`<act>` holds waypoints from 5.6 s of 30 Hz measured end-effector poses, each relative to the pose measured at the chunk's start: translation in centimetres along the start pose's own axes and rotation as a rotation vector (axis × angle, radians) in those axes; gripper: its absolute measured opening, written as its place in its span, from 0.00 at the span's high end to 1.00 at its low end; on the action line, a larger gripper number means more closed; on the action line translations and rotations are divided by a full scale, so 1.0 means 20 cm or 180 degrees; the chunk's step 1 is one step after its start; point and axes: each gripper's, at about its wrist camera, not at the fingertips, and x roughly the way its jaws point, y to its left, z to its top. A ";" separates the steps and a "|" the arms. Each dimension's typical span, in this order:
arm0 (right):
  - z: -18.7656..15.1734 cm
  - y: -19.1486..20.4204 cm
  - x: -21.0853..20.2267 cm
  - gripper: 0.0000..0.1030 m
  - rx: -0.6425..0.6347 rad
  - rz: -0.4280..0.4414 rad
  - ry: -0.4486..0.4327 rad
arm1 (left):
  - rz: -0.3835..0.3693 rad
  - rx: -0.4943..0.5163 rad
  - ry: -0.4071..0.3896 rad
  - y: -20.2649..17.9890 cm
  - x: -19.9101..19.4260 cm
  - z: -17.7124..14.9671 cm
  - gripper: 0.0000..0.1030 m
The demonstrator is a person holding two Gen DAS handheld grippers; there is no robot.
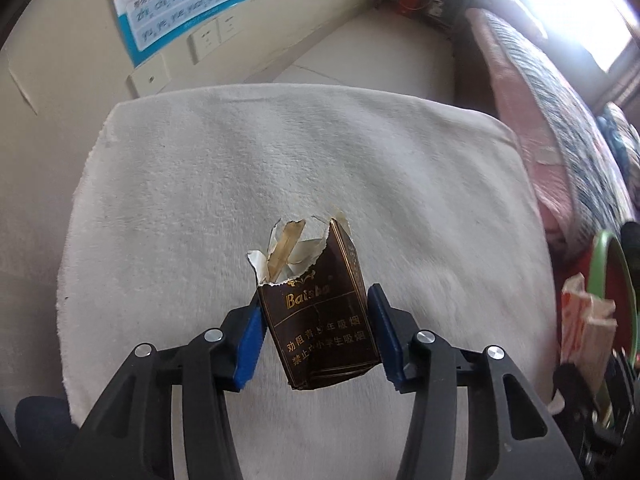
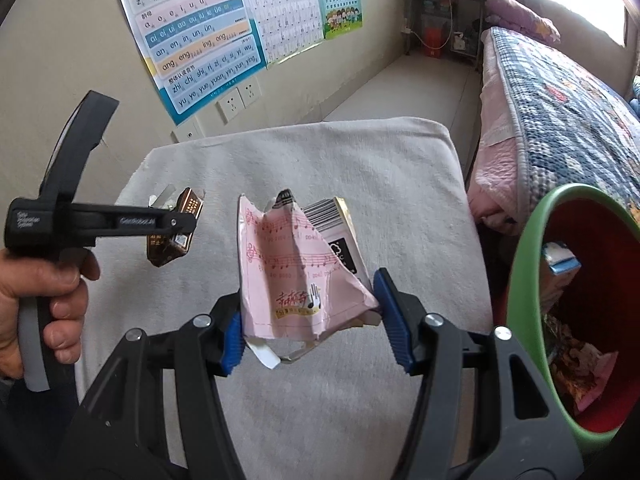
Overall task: Collect trash
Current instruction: 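Carry the pink packet and brown cigarette box over the red bucket, then open both grippers to drop the packet and box into the bucket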
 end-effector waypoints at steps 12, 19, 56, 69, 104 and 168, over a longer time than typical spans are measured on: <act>-0.13 0.01 -0.27 0.46 0.0247 -0.0140 -0.0113 | -0.0227 0.0518 -0.0223 -0.09 -0.31 -0.23 0.55; -0.15 0.04 -0.41 0.46 0.0234 -0.0197 -0.0206 | -0.0358 0.0717 -0.0357 -0.16 -0.46 -0.33 0.55; -0.25 -0.16 -0.76 0.46 0.0508 -0.0258 -0.0397 | -0.0751 0.1133 -0.0646 -0.33 -0.78 -0.53 0.54; -0.04 -0.37 -0.93 0.46 0.0694 -0.0228 -0.0651 | -0.0819 0.1404 -0.0621 -0.52 -0.89 -0.44 0.54; -0.11 -0.89 -0.99 0.46 0.0999 -0.0700 -0.0610 | -0.1343 0.1831 -0.0629 -1.21 -0.69 -0.32 0.54; -0.10 -0.89 -0.97 0.05 0.1009 -0.0951 -0.0459 | -0.1587 0.1863 -0.0823 -1.25 -0.80 -0.22 0.08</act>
